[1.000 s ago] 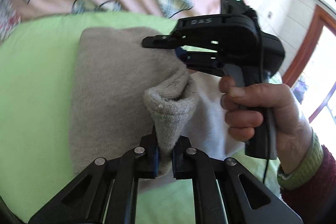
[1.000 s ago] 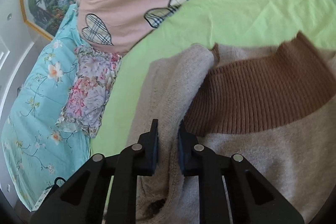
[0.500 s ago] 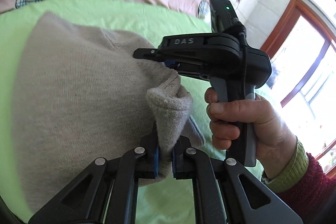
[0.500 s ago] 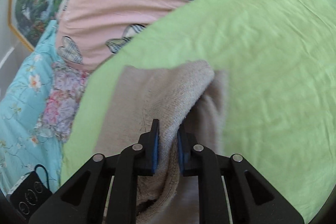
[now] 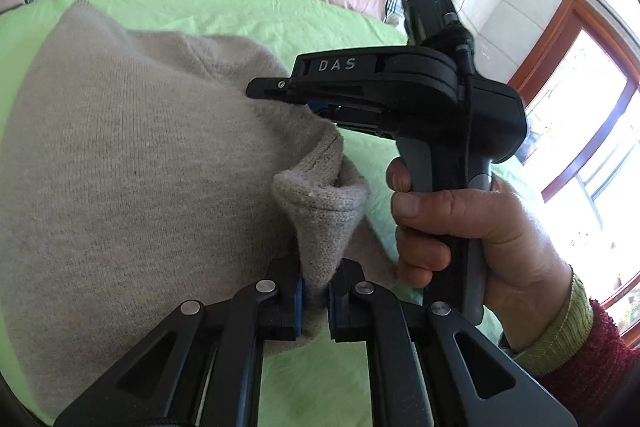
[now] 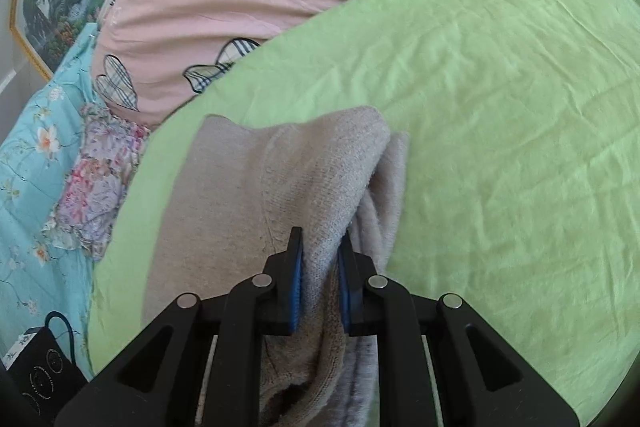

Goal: Fold small clothes
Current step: 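Fold the gripped edge over the sweater with both grippers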

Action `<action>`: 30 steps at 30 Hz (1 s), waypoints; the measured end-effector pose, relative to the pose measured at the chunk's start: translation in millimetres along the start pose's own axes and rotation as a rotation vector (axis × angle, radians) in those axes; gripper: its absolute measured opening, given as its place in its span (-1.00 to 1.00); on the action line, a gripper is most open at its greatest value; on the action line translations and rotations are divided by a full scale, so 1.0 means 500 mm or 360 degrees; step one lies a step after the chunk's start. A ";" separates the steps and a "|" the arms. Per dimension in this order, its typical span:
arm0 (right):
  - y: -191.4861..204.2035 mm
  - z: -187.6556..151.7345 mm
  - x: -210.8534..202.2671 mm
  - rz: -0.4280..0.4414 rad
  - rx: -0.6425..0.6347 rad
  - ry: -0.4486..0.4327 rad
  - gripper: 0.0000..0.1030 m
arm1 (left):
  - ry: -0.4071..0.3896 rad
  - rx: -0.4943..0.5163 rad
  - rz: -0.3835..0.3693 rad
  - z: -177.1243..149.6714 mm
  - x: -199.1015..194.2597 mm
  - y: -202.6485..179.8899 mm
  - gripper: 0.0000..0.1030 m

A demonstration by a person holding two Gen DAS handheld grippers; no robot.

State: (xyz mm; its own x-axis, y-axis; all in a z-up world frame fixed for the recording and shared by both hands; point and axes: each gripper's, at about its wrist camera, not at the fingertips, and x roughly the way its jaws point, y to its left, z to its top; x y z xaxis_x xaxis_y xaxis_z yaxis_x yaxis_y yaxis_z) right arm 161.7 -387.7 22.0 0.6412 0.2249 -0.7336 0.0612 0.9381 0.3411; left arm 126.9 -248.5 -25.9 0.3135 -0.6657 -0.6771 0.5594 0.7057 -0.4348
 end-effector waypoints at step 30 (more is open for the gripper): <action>0.007 -0.066 -0.120 -0.0061 0.0078 -0.0067 0.14 | -0.0145 -0.0288 0.0151 0.000 -0.240 0.177 0.36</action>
State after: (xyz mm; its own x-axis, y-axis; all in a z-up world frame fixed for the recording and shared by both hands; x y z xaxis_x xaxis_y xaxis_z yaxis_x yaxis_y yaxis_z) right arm 98.4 -389.2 47.7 0.6692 0.1771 -0.7217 0.1231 0.9314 0.3427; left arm 138.8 -106.2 17.0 0.4308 -0.6074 -0.6674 0.3798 0.7929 -0.4765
